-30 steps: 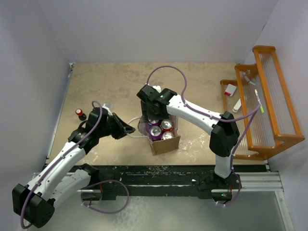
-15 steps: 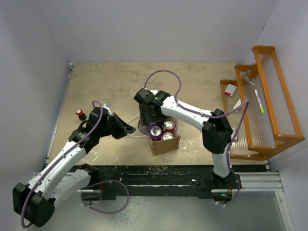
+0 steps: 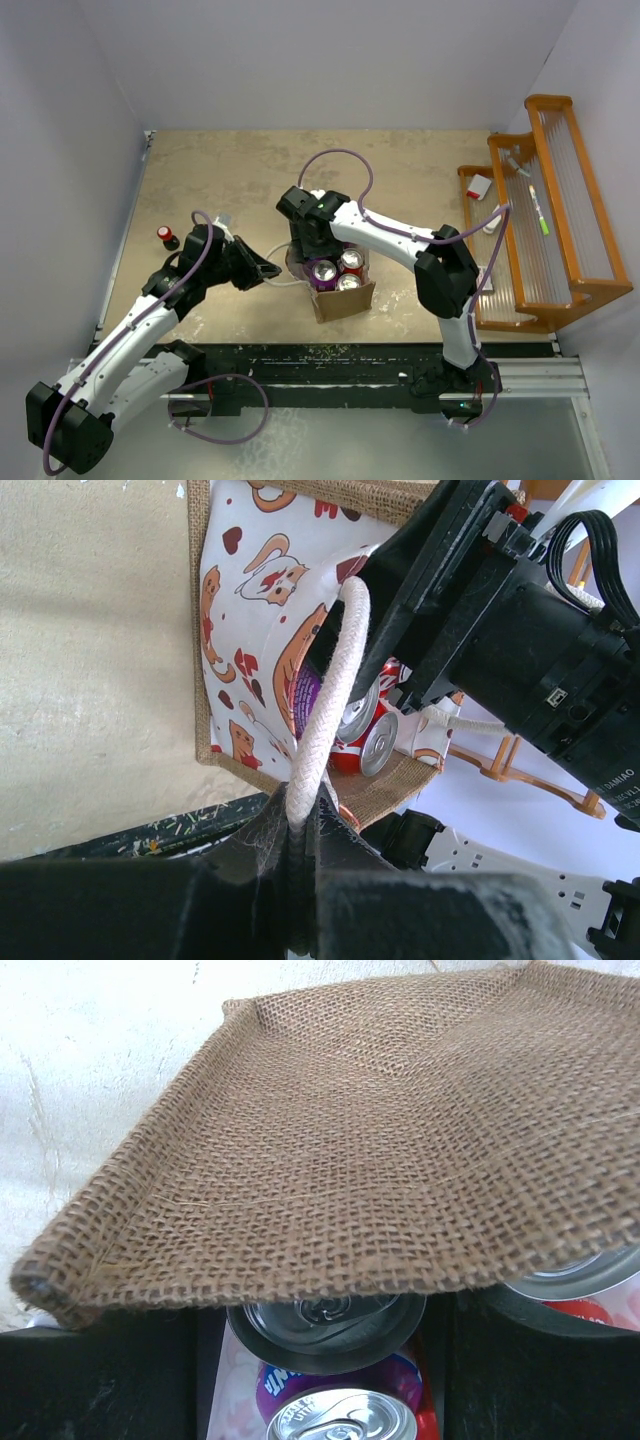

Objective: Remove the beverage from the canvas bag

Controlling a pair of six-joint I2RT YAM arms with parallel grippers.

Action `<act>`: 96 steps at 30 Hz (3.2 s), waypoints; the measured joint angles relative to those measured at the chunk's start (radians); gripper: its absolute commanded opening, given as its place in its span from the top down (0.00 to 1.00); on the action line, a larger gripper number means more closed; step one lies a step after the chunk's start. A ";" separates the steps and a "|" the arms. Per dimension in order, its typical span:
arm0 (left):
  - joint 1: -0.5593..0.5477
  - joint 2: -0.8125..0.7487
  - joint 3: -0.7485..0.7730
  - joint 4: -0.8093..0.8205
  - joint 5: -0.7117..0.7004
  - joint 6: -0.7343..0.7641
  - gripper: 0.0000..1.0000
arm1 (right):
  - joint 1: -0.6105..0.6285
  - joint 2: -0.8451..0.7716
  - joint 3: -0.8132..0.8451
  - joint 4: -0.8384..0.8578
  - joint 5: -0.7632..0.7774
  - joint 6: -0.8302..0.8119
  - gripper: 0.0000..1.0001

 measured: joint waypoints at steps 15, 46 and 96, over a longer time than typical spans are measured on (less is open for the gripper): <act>0.000 0.000 0.000 0.000 0.000 0.000 1.00 | 0.000 -0.005 0.024 -0.010 0.002 -0.059 0.70; 0.000 -0.007 0.000 -0.015 0.000 0.000 1.00 | -0.004 -0.460 -0.187 0.195 -0.134 -0.265 1.00; 0.000 -0.061 -0.015 -0.048 0.010 0.000 1.00 | -0.367 -0.476 -0.442 0.370 0.397 -0.212 1.00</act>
